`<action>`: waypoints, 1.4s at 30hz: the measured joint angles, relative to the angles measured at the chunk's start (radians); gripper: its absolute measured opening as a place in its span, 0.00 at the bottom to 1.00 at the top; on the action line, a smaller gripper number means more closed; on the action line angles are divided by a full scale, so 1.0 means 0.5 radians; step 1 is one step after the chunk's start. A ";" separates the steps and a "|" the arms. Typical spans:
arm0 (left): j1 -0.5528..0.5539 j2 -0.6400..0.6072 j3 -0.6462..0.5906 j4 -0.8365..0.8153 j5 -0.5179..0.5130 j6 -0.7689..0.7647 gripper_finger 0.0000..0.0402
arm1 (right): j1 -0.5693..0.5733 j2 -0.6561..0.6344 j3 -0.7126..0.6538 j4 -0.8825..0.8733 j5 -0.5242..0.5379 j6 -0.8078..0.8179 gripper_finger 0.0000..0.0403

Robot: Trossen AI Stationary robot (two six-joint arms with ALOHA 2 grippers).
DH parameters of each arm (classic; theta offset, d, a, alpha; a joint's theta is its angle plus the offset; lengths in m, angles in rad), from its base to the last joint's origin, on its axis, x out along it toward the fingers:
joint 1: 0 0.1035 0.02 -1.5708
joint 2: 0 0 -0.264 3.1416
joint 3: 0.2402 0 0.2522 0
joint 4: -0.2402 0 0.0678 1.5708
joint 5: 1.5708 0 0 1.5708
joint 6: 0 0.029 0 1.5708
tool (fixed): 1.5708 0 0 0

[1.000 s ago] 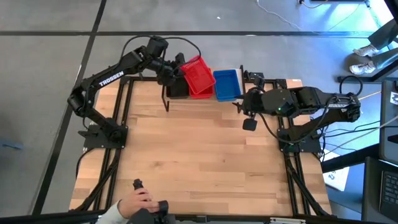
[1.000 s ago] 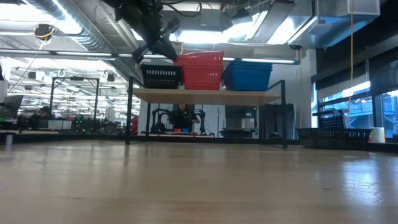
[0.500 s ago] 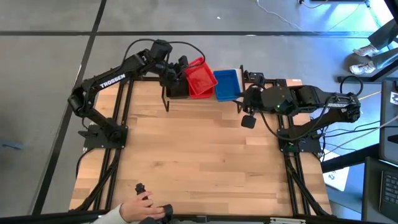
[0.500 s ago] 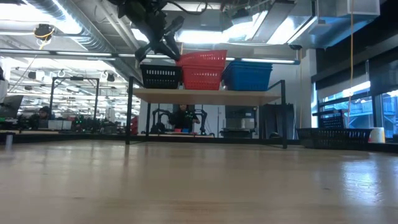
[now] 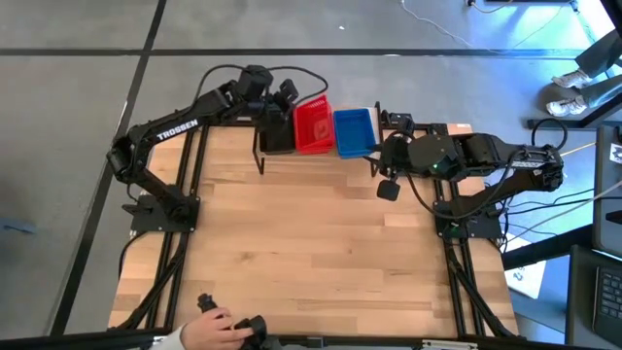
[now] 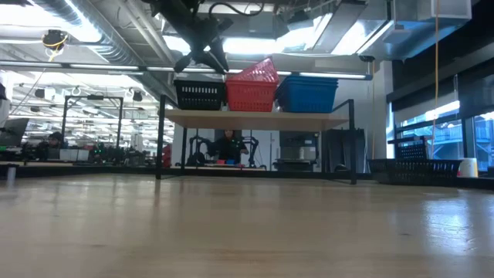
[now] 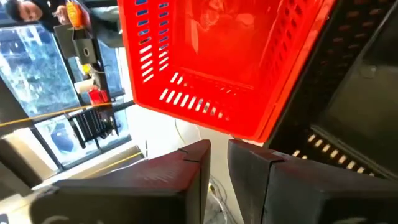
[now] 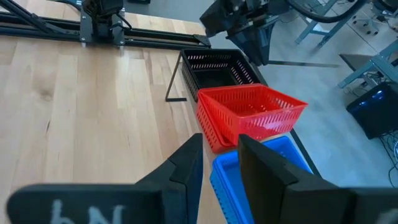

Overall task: Stack baskets on shelf by color
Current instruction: Stack the red bin on the red bin on the shelf

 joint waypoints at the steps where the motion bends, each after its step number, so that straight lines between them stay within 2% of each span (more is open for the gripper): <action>1: -0.004 0.000 0.000 0.000 -0.001 -0.023 0.13 | 0.000 0.000 0.000 0.000 0.000 0.000 0.25; 3: -0.010 -0.004 -0.001 0.023 0.021 -0.161 0.13 | 0.000 0.000 0.001 0.000 0.000 0.000 0.25; 5: -0.005 -0.028 -0.002 0.067 0.068 -0.425 0.13 | -0.015 0.001 0.000 0.012 -0.002 0.001 0.25; 12: -0.003 -0.120 0.001 0.113 0.276 -1.719 0.13 | -0.222 0.009 0.001 0.159 0.148 0.271 0.24; 15: -0.005 -0.160 -0.002 0.045 0.322 -2.153 0.13 | -0.357 0.023 0.001 0.165 -0.016 0.258 0.19; 20: -0.025 -0.291 -0.002 -0.066 0.328 -2.669 0.13 | -0.601 0.086 0.001 0.239 -0.302 0.234 0.03; 22: -0.050 -0.339 -0.002 -0.109 0.345 -2.836 0.13 | -0.695 0.129 0.001 0.289 -0.487 0.191 0.02; 26: -0.103 -0.455 -0.001 -0.121 0.427 -3.104 0.13 | -0.862 0.254 0.001 0.399 -0.979 0.128 0.01; 29: -0.148 -0.511 -0.001 -0.128 0.476 -3.199 0.13 | -0.942 0.363 0.000 0.460 -1.212 0.018 0.01; 42: -0.317 -0.555 0.001 -0.379 0.485 -3.243 0.13 | -1.201 0.726 0.000 0.701 -1.566 -0.002 0.00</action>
